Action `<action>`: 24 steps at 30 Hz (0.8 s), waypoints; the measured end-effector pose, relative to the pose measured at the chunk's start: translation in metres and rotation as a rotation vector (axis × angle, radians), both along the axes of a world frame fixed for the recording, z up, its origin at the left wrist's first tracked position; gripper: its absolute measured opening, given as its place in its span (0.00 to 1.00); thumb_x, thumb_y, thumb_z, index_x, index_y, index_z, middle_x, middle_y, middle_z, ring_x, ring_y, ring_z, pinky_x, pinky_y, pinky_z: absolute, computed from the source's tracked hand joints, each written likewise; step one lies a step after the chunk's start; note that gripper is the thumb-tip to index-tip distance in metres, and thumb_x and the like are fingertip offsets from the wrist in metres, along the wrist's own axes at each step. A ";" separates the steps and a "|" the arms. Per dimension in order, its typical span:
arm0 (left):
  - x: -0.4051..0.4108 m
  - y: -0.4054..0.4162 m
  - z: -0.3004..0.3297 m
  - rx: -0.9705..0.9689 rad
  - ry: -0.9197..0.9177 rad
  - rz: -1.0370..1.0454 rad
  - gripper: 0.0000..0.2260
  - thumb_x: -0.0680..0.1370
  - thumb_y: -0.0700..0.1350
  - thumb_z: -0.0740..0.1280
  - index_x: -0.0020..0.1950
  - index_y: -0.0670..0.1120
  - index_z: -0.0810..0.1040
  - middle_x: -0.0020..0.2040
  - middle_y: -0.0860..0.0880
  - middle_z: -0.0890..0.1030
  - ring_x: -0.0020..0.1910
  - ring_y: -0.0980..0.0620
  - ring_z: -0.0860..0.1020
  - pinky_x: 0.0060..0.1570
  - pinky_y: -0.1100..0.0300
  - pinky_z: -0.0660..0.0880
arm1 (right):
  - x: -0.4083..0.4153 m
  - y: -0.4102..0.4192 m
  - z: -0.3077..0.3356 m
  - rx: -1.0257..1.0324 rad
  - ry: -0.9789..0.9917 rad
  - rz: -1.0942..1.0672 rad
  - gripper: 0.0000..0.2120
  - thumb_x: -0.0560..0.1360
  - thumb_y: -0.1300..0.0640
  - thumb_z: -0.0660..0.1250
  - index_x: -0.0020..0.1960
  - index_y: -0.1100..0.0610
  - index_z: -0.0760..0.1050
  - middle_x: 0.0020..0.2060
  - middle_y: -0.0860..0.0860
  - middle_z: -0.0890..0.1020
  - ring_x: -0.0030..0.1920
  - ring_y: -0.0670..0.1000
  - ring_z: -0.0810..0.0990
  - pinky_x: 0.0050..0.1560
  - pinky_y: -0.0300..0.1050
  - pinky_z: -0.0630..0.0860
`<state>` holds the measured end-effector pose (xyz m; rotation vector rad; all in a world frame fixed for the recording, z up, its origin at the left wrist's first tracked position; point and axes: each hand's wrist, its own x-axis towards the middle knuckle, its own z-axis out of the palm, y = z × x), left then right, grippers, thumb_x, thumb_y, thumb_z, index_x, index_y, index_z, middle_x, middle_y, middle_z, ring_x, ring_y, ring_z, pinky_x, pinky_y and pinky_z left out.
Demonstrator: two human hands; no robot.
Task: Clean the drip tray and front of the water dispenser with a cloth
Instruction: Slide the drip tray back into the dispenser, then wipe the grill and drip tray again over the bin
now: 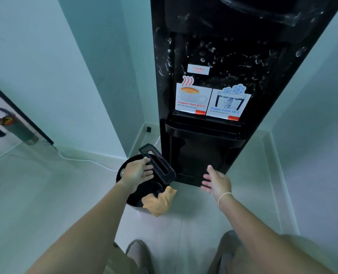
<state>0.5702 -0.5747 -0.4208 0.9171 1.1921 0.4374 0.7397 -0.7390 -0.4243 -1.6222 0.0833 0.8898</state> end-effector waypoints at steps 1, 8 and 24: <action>-0.001 0.001 -0.003 -0.003 0.010 0.000 0.15 0.80 0.48 0.62 0.61 0.39 0.75 0.47 0.42 0.78 0.46 0.46 0.78 0.43 0.55 0.77 | -0.004 0.003 -0.003 -0.018 -0.004 0.038 0.16 0.77 0.51 0.63 0.59 0.62 0.74 0.49 0.58 0.78 0.46 0.57 0.78 0.41 0.48 0.77; 0.002 0.012 -0.050 -0.078 0.094 0.022 0.16 0.80 0.47 0.62 0.63 0.39 0.73 0.45 0.45 0.77 0.44 0.48 0.77 0.47 0.54 0.76 | -0.023 0.040 -0.049 -0.151 0.021 0.259 0.12 0.76 0.53 0.63 0.55 0.58 0.75 0.44 0.53 0.77 0.40 0.52 0.76 0.41 0.45 0.77; 0.050 0.041 -0.163 -0.224 0.164 0.181 0.28 0.79 0.43 0.65 0.76 0.45 0.58 0.64 0.41 0.75 0.60 0.41 0.76 0.62 0.45 0.73 | -0.068 0.070 -0.149 -0.482 0.032 0.687 0.25 0.67 0.48 0.72 0.59 0.52 0.67 0.44 0.47 0.76 0.45 0.50 0.76 0.43 0.43 0.75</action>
